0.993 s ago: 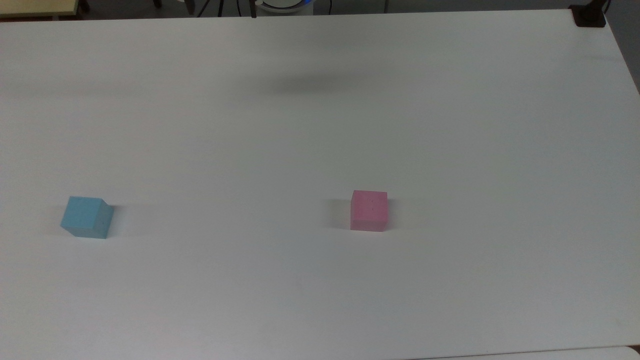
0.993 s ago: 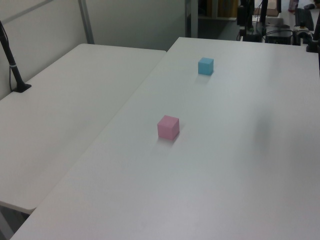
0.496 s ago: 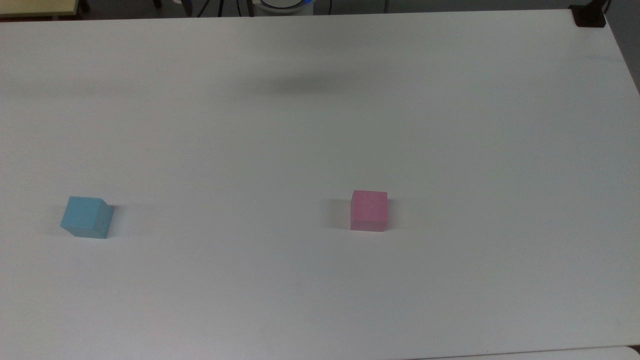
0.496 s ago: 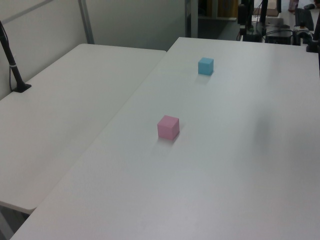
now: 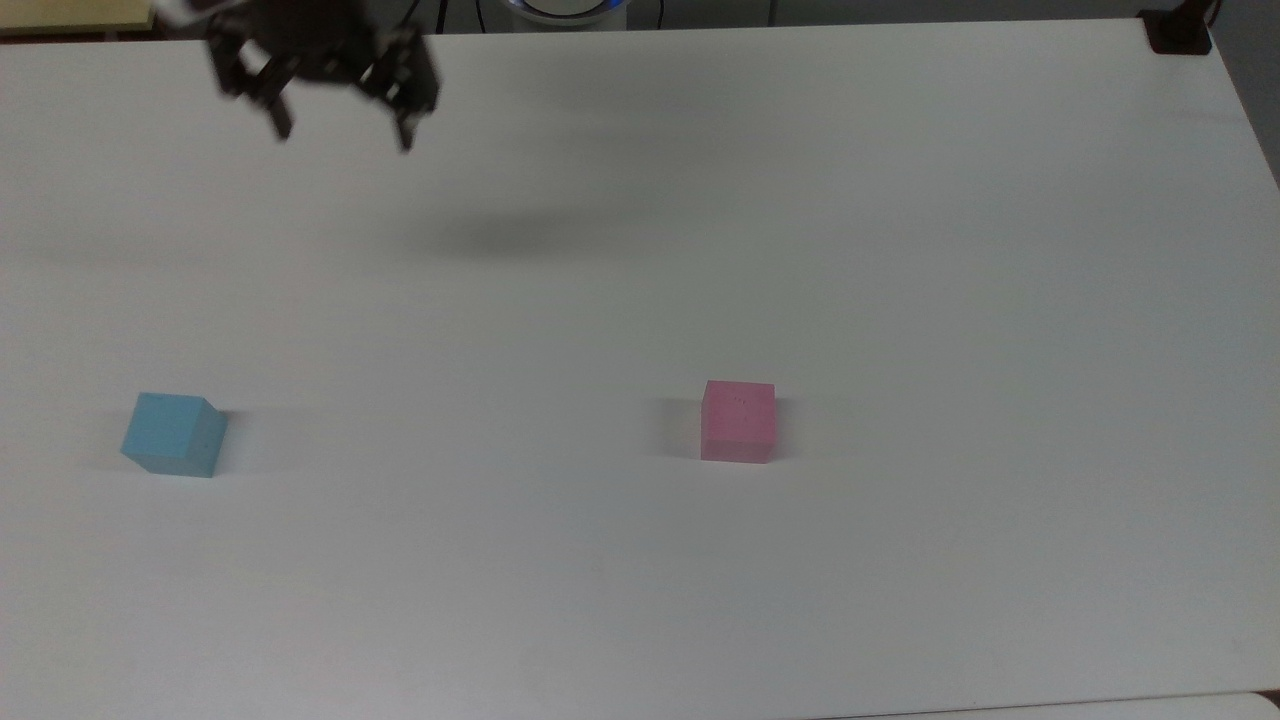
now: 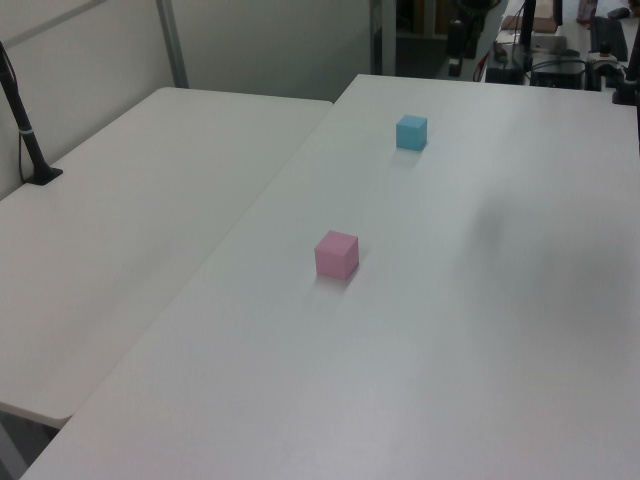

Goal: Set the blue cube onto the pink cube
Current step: 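Move the open gripper over the light-blue cube and lower it, then close the gripper on the light-blue cube, then lift the light-blue cube and carry it over the pink cube, then lower the light-blue cube onto the pink cube's top face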

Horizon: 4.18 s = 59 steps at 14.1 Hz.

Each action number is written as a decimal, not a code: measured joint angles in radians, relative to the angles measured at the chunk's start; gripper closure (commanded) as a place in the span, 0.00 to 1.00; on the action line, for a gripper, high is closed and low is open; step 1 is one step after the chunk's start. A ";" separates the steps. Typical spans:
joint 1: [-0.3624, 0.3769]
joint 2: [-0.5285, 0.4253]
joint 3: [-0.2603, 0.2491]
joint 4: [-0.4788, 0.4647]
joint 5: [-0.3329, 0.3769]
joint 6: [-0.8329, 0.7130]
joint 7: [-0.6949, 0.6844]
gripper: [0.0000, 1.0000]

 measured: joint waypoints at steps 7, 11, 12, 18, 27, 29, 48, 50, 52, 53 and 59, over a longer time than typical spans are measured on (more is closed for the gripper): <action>-0.168 0.297 -0.014 0.107 0.001 0.341 -0.060 0.00; -0.198 0.409 -0.014 0.124 0.001 0.552 -0.059 0.00; -0.199 0.431 -0.014 0.126 0.001 0.582 -0.056 0.00; -0.199 0.554 -0.014 0.132 0.005 0.758 -0.003 0.01; -0.200 0.561 -0.014 0.168 0.010 0.817 0.008 0.68; -0.196 0.510 -0.014 0.167 0.025 0.817 0.008 0.68; 0.467 0.246 -0.118 0.025 0.144 0.402 0.359 0.64; 0.508 0.308 -0.122 0.030 0.131 0.408 0.413 0.64; 0.539 0.385 -0.124 0.045 0.111 0.458 0.467 0.64; 0.548 0.398 -0.128 0.056 0.099 0.475 0.486 0.64; 0.563 0.412 -0.133 0.077 0.098 0.504 0.558 0.62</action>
